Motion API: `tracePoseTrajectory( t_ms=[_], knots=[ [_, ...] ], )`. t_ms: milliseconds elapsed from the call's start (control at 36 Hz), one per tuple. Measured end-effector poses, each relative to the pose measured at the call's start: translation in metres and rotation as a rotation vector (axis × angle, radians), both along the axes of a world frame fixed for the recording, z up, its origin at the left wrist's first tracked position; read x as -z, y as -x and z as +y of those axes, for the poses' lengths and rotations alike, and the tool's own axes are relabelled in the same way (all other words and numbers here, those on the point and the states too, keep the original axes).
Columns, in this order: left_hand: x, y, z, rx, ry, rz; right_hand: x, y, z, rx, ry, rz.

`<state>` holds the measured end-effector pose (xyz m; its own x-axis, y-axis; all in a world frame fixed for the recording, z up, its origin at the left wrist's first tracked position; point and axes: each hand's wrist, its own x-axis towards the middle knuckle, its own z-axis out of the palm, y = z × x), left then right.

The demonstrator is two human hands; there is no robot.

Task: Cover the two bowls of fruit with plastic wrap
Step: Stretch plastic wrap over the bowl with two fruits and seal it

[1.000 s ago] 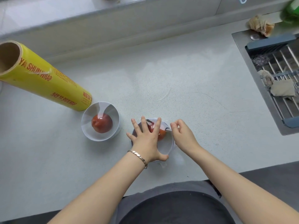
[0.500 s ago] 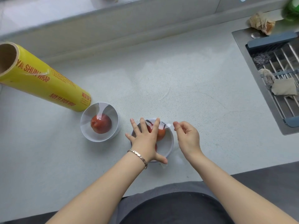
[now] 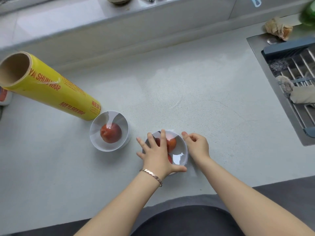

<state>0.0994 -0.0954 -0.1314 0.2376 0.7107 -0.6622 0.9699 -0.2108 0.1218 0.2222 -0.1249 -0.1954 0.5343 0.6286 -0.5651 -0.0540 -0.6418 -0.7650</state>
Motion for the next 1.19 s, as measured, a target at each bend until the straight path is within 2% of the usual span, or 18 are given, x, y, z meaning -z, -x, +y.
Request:
tracePoseTrajectory(
  t_ms=[111, 167, 222, 278, 389, 472, 667, 806, 1000, 1194],
  knots=[
    [-0.003, 0.002, -0.002, -0.121, 0.007, 0.016, -0.005, -0.013, -0.008, 0.039, 0.05, 0.07],
    [-0.007, 0.009, 0.0, -0.115, -0.022, 0.052, -0.009, -0.014, -0.017, 0.071, 0.11, 0.159],
    [-0.009, 0.019, 0.003, -0.034, -0.047, 0.059, -0.015, -0.012, -0.023, 0.011, 0.173, 0.315],
    [-0.01, 0.026, 0.005, 0.075, -0.049, -0.014, -0.019, -0.009, -0.026, -0.079, 0.19, 0.411],
    [-0.008, 0.025, 0.008, 0.338, -0.052, -0.095, -0.021, -0.007, -0.022, -0.071, 0.079, 0.405],
    [-0.004, 0.017, 0.009, 0.385, -0.047, -0.074, -0.023, -0.009, -0.016, -0.064, 0.063, 0.471],
    [-0.001, 0.008, 0.007, 0.361, -0.044, -0.018, -0.021, 0.004, -0.02, 0.007, -0.07, 0.2],
    [-0.003, 0.003, 0.007, 0.335, -0.02, 0.004, -0.021, 0.015, -0.014, 0.076, -0.075, 0.042],
    [-0.002, 0.002, 0.006, 0.315, -0.018, 0.012, -0.022, 0.009, -0.019, 0.047, -0.175, -0.115],
    [0.0, 0.002, 0.004, 0.297, -0.028, 0.001, -0.004, -0.007, -0.014, 0.023, -0.082, -0.183]
  ],
)
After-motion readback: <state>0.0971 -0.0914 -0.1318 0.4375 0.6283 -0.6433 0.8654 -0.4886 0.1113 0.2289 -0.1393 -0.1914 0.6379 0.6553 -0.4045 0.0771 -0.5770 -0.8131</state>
